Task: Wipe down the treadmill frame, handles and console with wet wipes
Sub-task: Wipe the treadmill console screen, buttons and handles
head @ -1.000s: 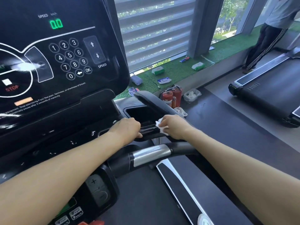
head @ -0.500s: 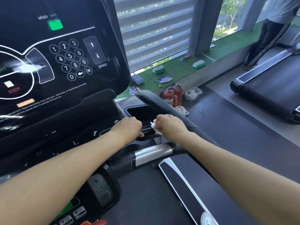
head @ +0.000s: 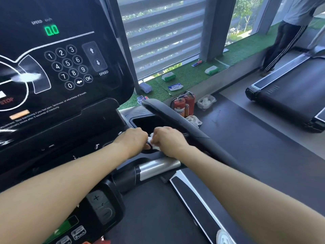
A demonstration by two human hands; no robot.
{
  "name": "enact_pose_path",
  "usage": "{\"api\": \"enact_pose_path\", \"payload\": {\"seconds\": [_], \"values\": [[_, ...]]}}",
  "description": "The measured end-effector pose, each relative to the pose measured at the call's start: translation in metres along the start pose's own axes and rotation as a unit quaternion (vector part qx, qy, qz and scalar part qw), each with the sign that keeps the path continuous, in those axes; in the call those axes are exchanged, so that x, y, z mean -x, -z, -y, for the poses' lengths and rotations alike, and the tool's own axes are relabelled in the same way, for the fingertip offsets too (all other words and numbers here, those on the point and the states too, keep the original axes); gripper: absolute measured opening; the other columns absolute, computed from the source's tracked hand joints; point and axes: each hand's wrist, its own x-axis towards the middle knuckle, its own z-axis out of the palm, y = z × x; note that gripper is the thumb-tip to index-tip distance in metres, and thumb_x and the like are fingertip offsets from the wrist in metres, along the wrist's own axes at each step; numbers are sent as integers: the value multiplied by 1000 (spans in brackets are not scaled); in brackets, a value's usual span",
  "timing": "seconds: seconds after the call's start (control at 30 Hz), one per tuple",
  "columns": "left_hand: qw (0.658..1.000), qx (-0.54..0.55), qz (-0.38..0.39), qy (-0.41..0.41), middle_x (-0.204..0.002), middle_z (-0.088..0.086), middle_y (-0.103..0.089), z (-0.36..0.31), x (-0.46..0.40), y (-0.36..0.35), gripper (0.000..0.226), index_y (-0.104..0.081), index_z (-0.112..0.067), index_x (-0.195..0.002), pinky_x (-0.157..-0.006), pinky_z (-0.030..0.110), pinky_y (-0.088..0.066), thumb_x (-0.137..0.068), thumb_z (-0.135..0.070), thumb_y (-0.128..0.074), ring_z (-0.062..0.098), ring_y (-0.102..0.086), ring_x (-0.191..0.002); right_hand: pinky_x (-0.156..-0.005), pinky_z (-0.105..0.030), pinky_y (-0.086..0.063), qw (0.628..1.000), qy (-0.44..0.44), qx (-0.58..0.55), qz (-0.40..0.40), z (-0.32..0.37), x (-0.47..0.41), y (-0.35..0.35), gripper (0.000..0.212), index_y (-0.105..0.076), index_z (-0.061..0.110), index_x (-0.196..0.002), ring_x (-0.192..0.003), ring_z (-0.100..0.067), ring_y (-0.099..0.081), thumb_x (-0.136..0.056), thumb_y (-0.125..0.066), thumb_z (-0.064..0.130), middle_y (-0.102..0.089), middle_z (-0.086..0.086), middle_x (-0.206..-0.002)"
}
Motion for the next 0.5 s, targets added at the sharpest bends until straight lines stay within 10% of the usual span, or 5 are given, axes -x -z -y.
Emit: {"api": "enact_pose_path", "payload": {"seconds": [0.33, 0.5], "values": [[1000, 18, -4, -3, -78, 6, -56, 2, 1, -4, 36, -55, -12, -73, -66, 31, -41, -95, -39, -52, 28, -62, -85, -68, -32, -42, 997, -48, 57, 6, -46, 2, 12, 18, -68, 19, -78, -96, -35, -59, -90, -54, 17, -63, -8, -99], [1000, 17, -3, 1, -79, 6, -55, 1, 1, -1, 35, -60, -9, -79, -66, 32, -40, -95, -40, -53, 28, -60, -85, -90, -38, -48, 999, 29, -19, 5, -22, -3, 0, 25, -70, 29, -109, -107, -29, -58, -92, -55, 20, -64, -3, -117]]}}
